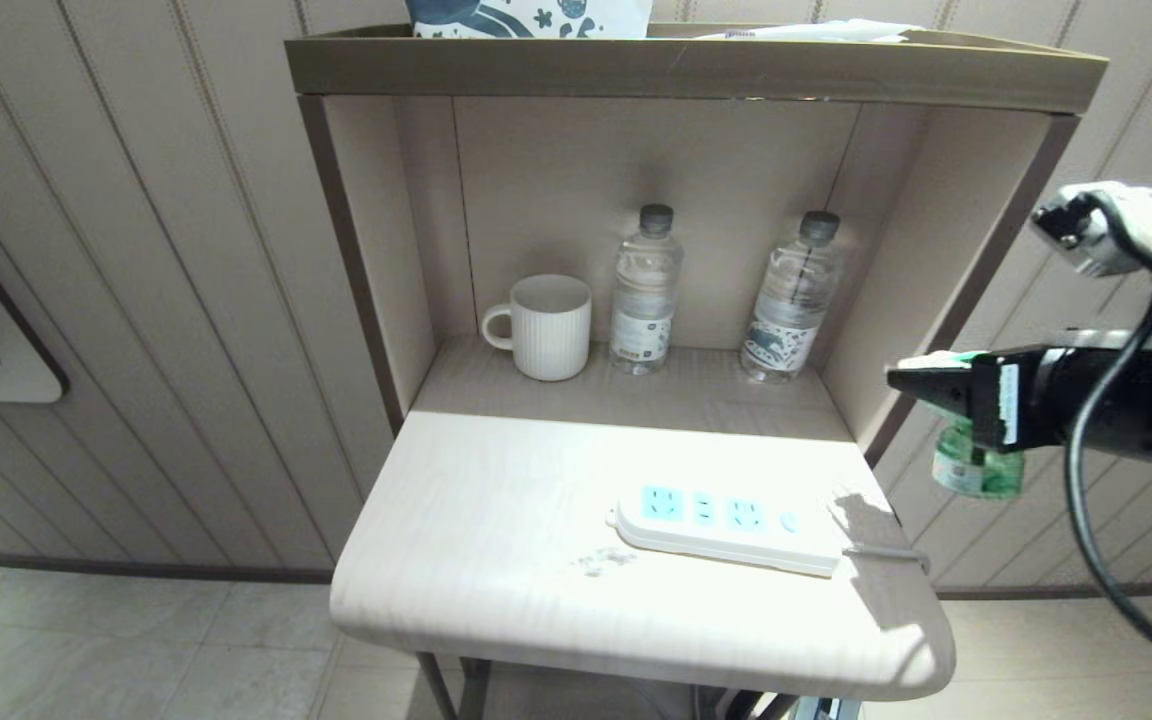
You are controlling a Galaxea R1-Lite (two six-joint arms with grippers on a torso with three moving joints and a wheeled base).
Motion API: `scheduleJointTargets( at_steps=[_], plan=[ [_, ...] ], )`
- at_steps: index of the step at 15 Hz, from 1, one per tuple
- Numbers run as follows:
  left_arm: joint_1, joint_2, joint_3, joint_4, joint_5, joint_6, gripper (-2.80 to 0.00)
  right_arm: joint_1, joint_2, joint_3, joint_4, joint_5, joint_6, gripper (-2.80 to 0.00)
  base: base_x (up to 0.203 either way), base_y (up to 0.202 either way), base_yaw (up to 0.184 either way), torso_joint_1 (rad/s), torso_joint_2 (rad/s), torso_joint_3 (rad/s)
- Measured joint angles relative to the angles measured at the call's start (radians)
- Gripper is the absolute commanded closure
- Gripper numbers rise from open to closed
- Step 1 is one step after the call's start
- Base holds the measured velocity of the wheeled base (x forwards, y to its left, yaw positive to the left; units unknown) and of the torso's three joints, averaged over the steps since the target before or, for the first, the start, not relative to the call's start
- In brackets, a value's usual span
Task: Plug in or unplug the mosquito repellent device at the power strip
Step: Insert the plug into the socket
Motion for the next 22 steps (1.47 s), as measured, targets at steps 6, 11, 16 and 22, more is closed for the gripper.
scheduleJointTargets(
  at_steps=[6,11,16,22],
  plan=[
    [0.0,0.0,0.0,0.0,0.0,0.0,0.0,0.004,-0.028,-0.289,0.758,0.121,0.04,0.0,0.0,0.0,0.0,0.0,0.0,0.0],
    [0.0,0.0,0.0,0.0,0.0,0.0,0.0,0.0,-0.004,-0.322,0.85,0.12,0.026,0.0,0.0,0.0,0.0,0.0,0.0,0.0],
    [0.0,0.0,0.0,0.0,0.0,0.0,0.0,0.048,0.006,-0.317,0.86,0.121,0.024,0.0,0.0,0.0,0.0,0.0,0.0,0.0],
    [0.0,0.0,0.0,0.0,0.0,0.0,0.0,0.132,0.069,-0.314,0.866,0.116,0.021,0.0,0.0,0.0,0.0,0.026,-0.06,-0.037]
  ],
)
